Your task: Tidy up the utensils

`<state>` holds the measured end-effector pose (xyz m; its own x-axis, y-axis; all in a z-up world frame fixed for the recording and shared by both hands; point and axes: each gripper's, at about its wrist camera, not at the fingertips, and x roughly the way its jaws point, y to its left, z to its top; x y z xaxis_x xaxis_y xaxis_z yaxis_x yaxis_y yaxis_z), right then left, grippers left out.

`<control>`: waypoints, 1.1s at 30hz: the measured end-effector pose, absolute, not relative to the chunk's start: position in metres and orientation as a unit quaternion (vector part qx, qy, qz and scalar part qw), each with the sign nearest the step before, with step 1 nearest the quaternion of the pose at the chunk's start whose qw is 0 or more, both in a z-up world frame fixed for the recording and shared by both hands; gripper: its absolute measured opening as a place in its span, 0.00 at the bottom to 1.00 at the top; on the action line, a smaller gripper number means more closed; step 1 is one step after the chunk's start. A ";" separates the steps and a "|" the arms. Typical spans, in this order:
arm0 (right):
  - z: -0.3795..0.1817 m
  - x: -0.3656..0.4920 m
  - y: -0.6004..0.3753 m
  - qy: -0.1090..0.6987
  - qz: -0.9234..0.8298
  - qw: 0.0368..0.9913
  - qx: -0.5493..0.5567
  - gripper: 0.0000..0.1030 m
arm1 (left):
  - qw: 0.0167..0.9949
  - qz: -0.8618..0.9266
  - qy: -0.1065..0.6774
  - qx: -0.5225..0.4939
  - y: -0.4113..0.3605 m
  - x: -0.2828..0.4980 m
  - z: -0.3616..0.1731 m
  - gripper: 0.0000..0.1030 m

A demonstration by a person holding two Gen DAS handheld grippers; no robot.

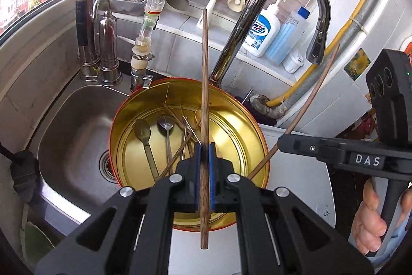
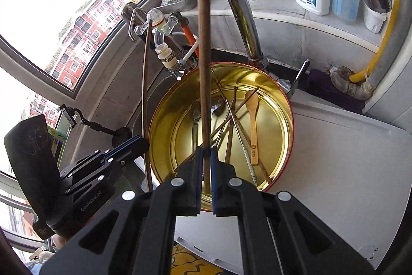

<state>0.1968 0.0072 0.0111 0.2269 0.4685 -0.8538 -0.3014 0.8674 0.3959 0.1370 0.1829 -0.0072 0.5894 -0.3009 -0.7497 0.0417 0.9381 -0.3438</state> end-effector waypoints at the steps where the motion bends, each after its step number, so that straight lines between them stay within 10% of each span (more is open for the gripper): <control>1: 0.006 0.200 0.010 0.576 0.245 0.776 0.073 0.06 | 0.878 -0.099 0.445 -0.146 0.183 0.142 -0.011 0.05; 7: -0.022 0.214 0.020 0.607 0.231 0.758 0.059 0.07 | 0.867 -0.099 0.471 -0.129 0.181 0.163 -0.035 0.06; 9: -0.028 0.217 0.019 0.616 0.226 0.752 0.059 0.19 | 0.865 -0.087 0.481 -0.110 0.178 0.167 -0.041 0.07; 10: -0.029 0.218 0.016 0.614 0.218 0.756 0.060 0.42 | 0.865 -0.080 0.486 -0.096 0.177 0.168 -0.043 0.10; 12: -0.027 0.218 0.008 0.596 0.189 0.778 0.054 0.64 | 0.865 -0.059 0.493 -0.070 0.176 0.170 -0.047 0.61; 13: -0.027 0.218 0.006 0.591 0.178 0.785 0.047 0.66 | 0.867 -0.050 0.492 -0.060 0.176 0.169 -0.047 0.72; 33: -0.039 0.209 0.000 0.606 0.177 0.775 0.041 0.72 | 0.856 -0.049 0.514 -0.041 0.171 0.162 -0.060 0.74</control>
<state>0.2089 0.0004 -0.0387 0.2036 0.3239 -0.9239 -0.2251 0.9339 0.2778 0.1615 0.1709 -0.0604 0.4674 -0.1270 -0.8749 0.0418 0.9917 -0.1216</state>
